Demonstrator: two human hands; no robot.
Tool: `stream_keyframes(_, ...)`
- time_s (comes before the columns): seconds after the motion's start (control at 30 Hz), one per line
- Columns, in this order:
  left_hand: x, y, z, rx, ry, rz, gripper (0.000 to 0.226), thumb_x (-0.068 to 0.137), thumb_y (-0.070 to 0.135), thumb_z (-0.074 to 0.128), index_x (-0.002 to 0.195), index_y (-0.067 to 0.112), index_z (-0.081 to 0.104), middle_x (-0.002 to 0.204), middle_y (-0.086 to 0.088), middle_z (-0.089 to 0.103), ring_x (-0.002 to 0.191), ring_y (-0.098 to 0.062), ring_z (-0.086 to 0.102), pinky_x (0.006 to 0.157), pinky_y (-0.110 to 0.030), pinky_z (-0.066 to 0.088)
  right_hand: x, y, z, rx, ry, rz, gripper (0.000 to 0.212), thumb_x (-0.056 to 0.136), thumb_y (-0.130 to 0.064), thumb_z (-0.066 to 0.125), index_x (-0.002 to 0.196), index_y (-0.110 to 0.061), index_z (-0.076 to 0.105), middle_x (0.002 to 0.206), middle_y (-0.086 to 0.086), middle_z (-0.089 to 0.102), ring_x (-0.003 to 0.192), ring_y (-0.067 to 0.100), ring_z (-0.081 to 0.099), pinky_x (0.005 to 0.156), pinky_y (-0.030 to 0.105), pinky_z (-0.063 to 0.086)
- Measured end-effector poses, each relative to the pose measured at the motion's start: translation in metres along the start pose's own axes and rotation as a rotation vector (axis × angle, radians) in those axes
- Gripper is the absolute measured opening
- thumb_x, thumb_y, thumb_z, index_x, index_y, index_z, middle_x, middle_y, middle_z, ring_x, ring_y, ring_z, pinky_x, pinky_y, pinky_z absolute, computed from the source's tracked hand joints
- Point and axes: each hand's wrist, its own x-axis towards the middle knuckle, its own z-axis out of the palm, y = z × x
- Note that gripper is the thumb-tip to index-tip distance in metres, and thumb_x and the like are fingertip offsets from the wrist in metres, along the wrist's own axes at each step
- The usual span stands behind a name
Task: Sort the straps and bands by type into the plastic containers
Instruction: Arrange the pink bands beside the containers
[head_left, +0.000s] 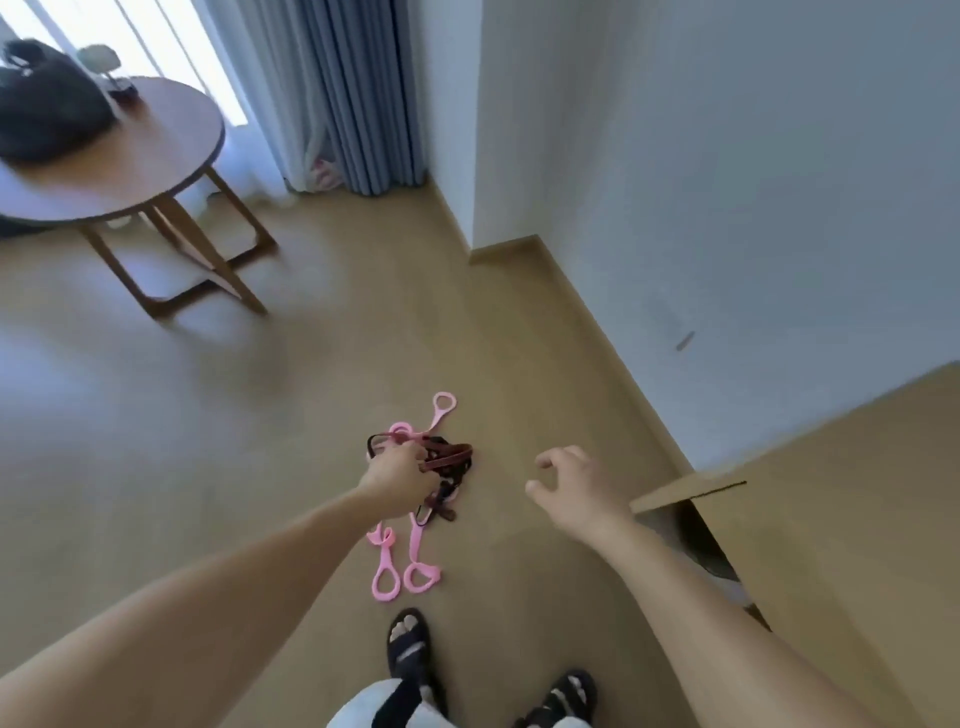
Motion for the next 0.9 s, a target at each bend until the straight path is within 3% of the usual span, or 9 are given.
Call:
stream_keyframes(0.1, 0.018, -0.048, -0.004, -0.118, 0.012, -0.129, 0.034, 0.092, 0.019, 0.057, 0.125, 0.011, 0.059, 0.119, -0.01, 0.063, 0.089, -0.023, 0.061, 0.074, -0.032, 0.05, 0.048, -0.029, 0.035, -0.038, -0.102, -0.046, 0.038, 0.093, -0.037, 0.056, 0.127, -0.02, 0.056, 0.135, -0.001, 0.049, 0.119, 0.02, 0.051, 0.097, 0.032, 0.043)
stream_keyframes(0.23, 0.051, -0.108, 0.011, -0.283, 0.073, -0.314, 0.045, 0.093, 0.023, 0.059, 0.135, 0.01, 0.052, 0.132, -0.01, 0.059, 0.11, -0.024, 0.06, 0.085, -0.027, 0.045, 0.116, -0.048, 0.095, -0.08, -0.245, -0.089, 0.035, 0.092, -0.036, 0.058, 0.123, -0.019, 0.059, 0.129, 0.003, 0.054, 0.118, 0.022, 0.052, 0.098, 0.034, 0.044)
stream_keyframes(0.33, 0.085, -0.149, 0.04, -0.38, 0.087, -0.427, 0.043, 0.094, 0.02, 0.055, 0.134, 0.007, 0.052, 0.128, -0.01, 0.06, 0.098, -0.021, 0.057, 0.083, -0.029, 0.048, 0.162, -0.049, 0.153, -0.115, -0.349, -0.106, 0.033, 0.093, -0.035, 0.058, 0.122, -0.02, 0.059, 0.127, 0.003, 0.055, 0.117, 0.022, 0.053, 0.094, 0.033, 0.044)
stream_keyframes(0.47, 0.156, -0.204, 0.113, -0.42, 0.021, -0.521, 0.043, 0.093, 0.022, 0.053, 0.132, 0.005, 0.052, 0.119, -0.009, 0.061, 0.094, -0.021, 0.055, 0.086, -0.031, 0.049, 0.221, -0.025, 0.246, -0.133, -0.431, -0.069, 0.03, 0.093, -0.033, 0.057, 0.12, -0.021, 0.059, 0.125, 0.002, 0.055, 0.115, 0.022, 0.052, 0.095, 0.034, 0.045)
stream_keyframes(0.57, 0.213, -0.245, 0.176, -0.415, -0.04, -0.561, 0.045, 0.095, 0.023, 0.052, 0.137, 0.006, 0.048, 0.129, -0.01, 0.06, 0.105, -0.024, 0.059, 0.088, -0.03, 0.046, 0.263, 0.004, 0.326, -0.158, -0.485, -0.039, 0.029, 0.093, -0.031, 0.056, 0.118, -0.019, 0.059, 0.125, 0.002, 0.055, 0.114, 0.023, 0.053, 0.093, 0.035, 0.045)
stream_keyframes(0.7, 0.287, -0.296, 0.261, -0.403, -0.046, -0.565, 0.039, 0.097, 0.023, 0.052, 0.132, 0.007, 0.049, 0.117, -0.008, 0.061, 0.089, -0.019, 0.051, 0.078, -0.031, 0.045, 0.311, 0.053, 0.434, -0.188, -0.539, -0.005, 0.028, 0.092, -0.03, 0.056, 0.117, -0.018, 0.059, 0.125, 0.003, 0.056, 0.113, 0.024, 0.055, 0.093, 0.037, 0.047)
stream_keyframes(0.9, 0.37, -0.37, 0.382, -0.397, -0.005, -0.654, 0.042, 0.092, 0.024, 0.059, 0.128, 0.006, 0.047, 0.124, -0.01, 0.056, 0.103, -0.029, 0.06, 0.078, -0.036, 0.048, 0.358, 0.112, 0.574, -0.265, -0.599, 0.023, 0.036, 0.094, -0.035, 0.054, 0.125, -0.017, 0.055, 0.13, 0.004, 0.053, 0.124, 0.026, 0.049, 0.095, 0.035, 0.042)
